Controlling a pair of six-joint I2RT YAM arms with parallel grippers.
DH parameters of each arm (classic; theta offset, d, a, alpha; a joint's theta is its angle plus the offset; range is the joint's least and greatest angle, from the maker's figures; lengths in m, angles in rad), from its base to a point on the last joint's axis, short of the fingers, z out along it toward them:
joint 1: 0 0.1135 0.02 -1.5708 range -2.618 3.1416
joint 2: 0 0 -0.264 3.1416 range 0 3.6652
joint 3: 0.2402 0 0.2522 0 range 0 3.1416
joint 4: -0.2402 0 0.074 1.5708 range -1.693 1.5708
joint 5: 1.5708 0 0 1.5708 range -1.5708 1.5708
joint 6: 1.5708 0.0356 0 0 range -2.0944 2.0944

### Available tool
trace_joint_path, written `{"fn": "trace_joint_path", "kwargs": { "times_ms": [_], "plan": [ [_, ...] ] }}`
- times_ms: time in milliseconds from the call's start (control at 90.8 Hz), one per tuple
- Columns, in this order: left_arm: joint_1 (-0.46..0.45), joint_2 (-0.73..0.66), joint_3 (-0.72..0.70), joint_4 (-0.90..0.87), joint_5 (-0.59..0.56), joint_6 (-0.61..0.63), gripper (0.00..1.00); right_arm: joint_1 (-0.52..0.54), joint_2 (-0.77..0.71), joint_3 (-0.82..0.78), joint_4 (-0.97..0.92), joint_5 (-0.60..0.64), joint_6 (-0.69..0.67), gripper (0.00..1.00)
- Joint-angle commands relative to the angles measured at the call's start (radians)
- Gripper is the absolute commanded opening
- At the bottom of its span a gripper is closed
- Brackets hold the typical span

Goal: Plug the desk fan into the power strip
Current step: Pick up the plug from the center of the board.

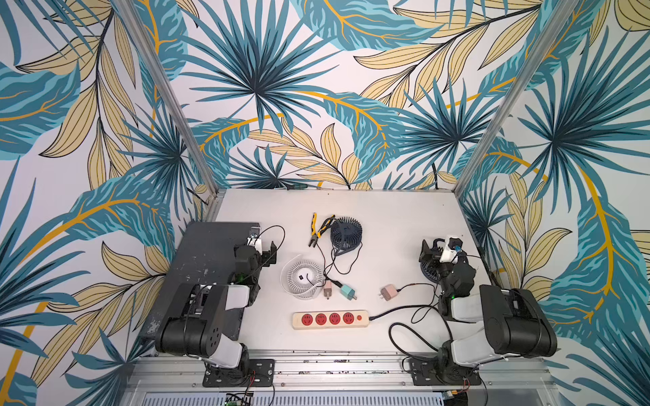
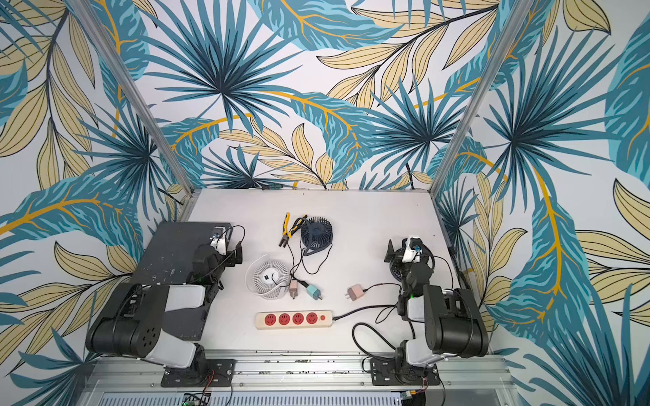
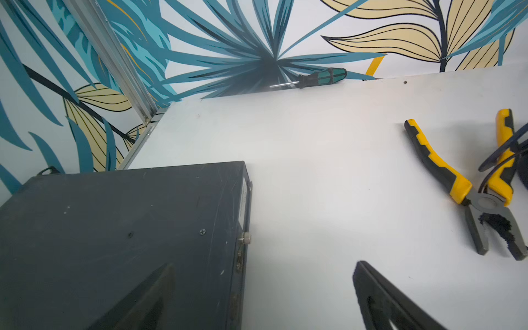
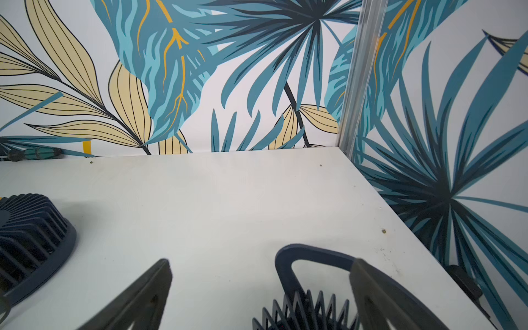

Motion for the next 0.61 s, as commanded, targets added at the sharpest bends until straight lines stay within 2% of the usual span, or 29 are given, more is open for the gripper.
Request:
{"fn": "trace_joint_path", "kwargs": {
  "times_ms": [0, 496, 595],
  "plan": [
    [0.005, -0.001, 0.011, 0.019, -0.004, 0.003, 1.00, 0.004, 0.000, 0.008, -0.005, 0.008, -0.009, 1.00],
    [0.006, -0.001, 0.011, 0.018, 0.004, 0.003, 1.00, 0.004, -0.001, 0.009, -0.005, 0.011, -0.009, 1.00],
    [0.002, -0.047, 0.051, -0.101, 0.006, 0.010, 1.00, 0.004, -0.024, -0.001, 0.000, 0.046, 0.005, 1.00]
  ]
}}
